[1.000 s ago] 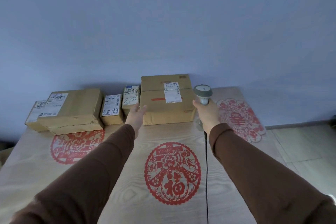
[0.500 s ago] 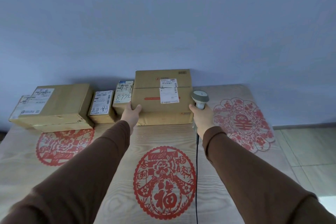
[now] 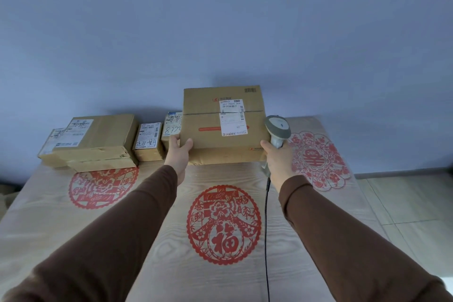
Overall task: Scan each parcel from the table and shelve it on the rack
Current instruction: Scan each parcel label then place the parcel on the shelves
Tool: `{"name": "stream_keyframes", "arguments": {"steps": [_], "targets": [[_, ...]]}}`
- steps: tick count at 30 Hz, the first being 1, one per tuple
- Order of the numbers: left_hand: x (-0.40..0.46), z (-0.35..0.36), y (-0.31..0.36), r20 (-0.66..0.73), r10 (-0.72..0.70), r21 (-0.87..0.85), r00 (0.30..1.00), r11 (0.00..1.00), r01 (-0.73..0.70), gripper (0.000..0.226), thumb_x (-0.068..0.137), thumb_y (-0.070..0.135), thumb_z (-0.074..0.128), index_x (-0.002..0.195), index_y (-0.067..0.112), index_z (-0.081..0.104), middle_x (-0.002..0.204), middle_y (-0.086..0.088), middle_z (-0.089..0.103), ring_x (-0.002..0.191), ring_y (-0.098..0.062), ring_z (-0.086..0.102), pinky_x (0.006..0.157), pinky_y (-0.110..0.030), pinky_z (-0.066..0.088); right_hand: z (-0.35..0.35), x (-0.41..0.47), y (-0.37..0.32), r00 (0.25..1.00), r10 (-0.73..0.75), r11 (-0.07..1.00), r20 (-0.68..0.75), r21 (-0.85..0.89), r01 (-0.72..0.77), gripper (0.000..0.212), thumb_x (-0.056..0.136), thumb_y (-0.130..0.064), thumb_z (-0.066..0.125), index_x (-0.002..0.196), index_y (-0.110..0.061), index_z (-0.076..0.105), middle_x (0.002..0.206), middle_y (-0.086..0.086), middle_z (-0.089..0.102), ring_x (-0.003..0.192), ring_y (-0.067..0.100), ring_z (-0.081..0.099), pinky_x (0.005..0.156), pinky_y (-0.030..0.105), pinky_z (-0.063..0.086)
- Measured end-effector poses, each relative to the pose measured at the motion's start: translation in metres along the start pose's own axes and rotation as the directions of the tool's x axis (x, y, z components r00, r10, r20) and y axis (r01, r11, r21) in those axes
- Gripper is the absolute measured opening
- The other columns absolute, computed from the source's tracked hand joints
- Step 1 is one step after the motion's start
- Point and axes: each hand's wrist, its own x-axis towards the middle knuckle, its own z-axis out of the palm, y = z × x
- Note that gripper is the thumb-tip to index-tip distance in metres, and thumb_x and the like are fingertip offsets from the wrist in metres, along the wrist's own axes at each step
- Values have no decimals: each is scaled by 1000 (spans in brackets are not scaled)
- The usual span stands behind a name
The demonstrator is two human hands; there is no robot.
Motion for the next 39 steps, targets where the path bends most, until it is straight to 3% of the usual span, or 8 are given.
{"name": "stream_keyframes", "arguments": {"steps": [3,8,14,22,27,32,37,39], "targets": [[-45,-14,13,-15,61,-38,998,997,-61,32,109,29,49,140,25,43,126,2,60,108,-19,54,98,-40,44,-18,-49,-15,999,-53,998,-9,41,54,25,86,-12,75,103,0,62,106,31,68,97,46,67,86,54,59],[-138,-40,45,-53,107,-110,993,988,-112,45,105,53,40,140,27,51,130,5,58,120,-22,51,110,-42,39,-55,-144,-44,992,-127,975,17,186,122,17,90,-6,72,92,-16,60,88,10,58,76,22,57,55,23,52],[-240,-64,88,-87,139,-245,986,957,-156,33,109,48,39,98,24,60,100,8,62,87,-11,54,93,-33,46,-90,-244,-79,969,-246,930,-3,281,237,20,90,-9,73,99,-22,62,92,2,61,85,20,59,69,30,47],[-313,-92,122,87,200,-497,976,857,-131,47,98,54,58,132,21,58,138,1,62,130,-14,55,122,-31,33,-118,-314,-131,950,-312,878,37,394,273,25,92,-8,71,109,-24,63,98,-1,63,86,16,59,56,16,51],[-327,-101,131,207,256,-543,944,833,-107,86,72,65,72,144,19,59,146,-8,62,127,-24,58,121,-39,36,-124,-329,-149,930,-368,843,21,429,324,25,91,-4,70,104,-24,66,96,-1,66,87,16,61,54,11,50],[-344,-98,135,290,307,-514,906,849,-123,80,89,72,57,152,25,41,144,-6,54,133,-31,55,111,-60,44,-130,-335,-156,916,-401,831,13,427,357,26,91,-2,69,98,-27,64,97,0,65,88,18,60,59,12,52],[-353,-100,137,289,387,-534,876,824,-187,65,94,48,68,151,26,45,148,-10,57,129,-30,62,94,-45,61,-129,-339,-160,914,-404,842,33,404,358,24,92,-4,69,98,-27,65,98,2,63,88,19,56,62,28,54],[-352,-101,137,265,403,-543,876,813,-210,64,93,44,70,150,26,46,147,-10,58,129,-30,62,96,-44,60,-129,-341,-162,906,-423,841,25,383,382,24,92,-4,69,97,-27,64,100,4,63,88,19,56,55,19,54]]}}
